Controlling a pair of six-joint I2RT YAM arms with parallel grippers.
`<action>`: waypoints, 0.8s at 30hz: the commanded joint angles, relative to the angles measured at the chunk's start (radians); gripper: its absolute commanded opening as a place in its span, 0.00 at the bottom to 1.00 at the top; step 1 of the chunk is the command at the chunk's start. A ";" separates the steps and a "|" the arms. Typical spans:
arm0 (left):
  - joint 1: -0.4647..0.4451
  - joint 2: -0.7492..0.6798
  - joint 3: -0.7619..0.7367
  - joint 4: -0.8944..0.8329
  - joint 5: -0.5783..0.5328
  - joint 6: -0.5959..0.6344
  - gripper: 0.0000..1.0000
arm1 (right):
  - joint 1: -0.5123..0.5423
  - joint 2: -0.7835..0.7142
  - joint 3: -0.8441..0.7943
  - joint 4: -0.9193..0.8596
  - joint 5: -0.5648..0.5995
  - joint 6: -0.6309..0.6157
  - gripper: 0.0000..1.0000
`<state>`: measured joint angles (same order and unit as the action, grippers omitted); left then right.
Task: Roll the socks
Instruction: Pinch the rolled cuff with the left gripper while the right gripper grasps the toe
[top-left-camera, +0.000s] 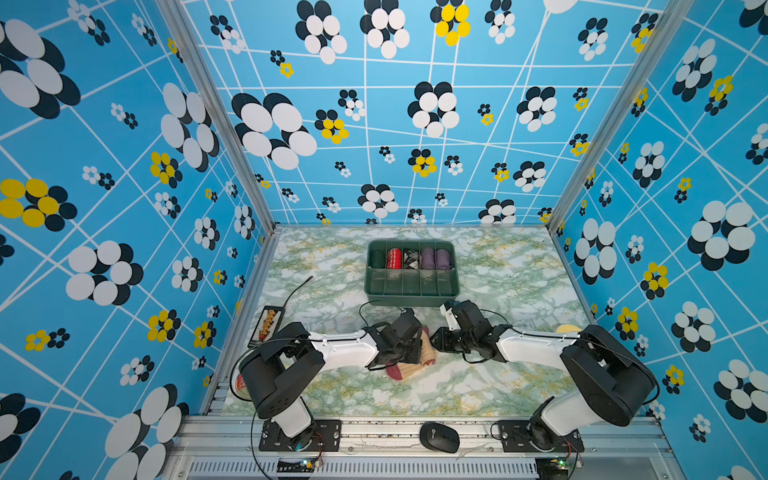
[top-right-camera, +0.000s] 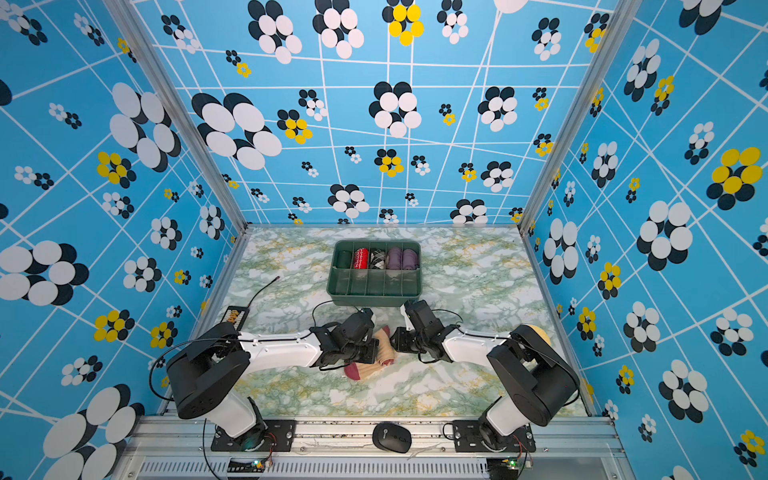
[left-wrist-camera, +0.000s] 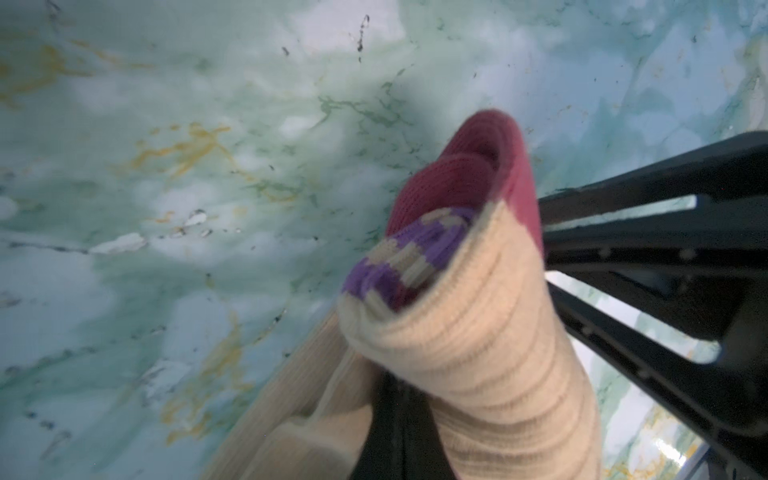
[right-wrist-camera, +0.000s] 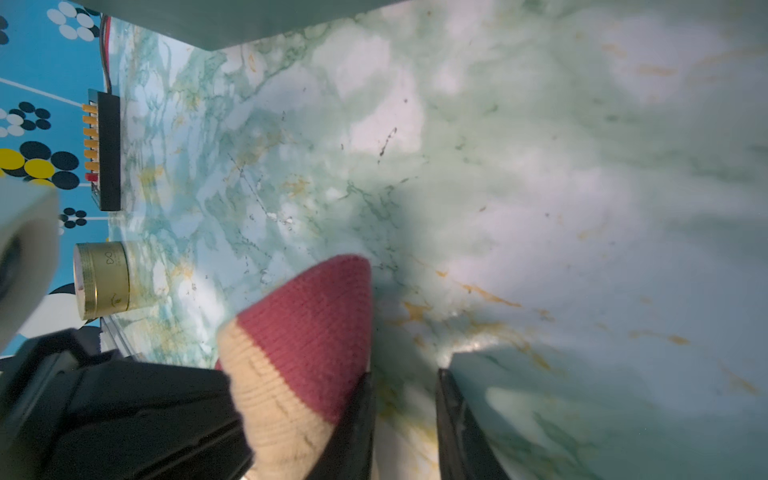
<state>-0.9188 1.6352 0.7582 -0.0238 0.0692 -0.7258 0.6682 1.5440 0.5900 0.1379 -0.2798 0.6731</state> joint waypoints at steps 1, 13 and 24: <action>0.014 0.001 -0.028 -0.018 -0.006 -0.012 0.00 | 0.019 0.000 -0.025 -0.080 -0.027 0.004 0.29; 0.023 0.029 -0.019 0.000 0.020 -0.006 0.00 | 0.030 -0.141 -0.059 -0.104 0.006 0.028 0.32; 0.032 0.035 -0.017 -0.001 0.037 -0.001 0.00 | 0.032 -0.129 -0.064 0.019 -0.088 0.035 0.32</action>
<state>-0.8993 1.6447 0.7578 0.0029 0.0940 -0.7322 0.6918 1.4094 0.5369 0.0887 -0.3180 0.6945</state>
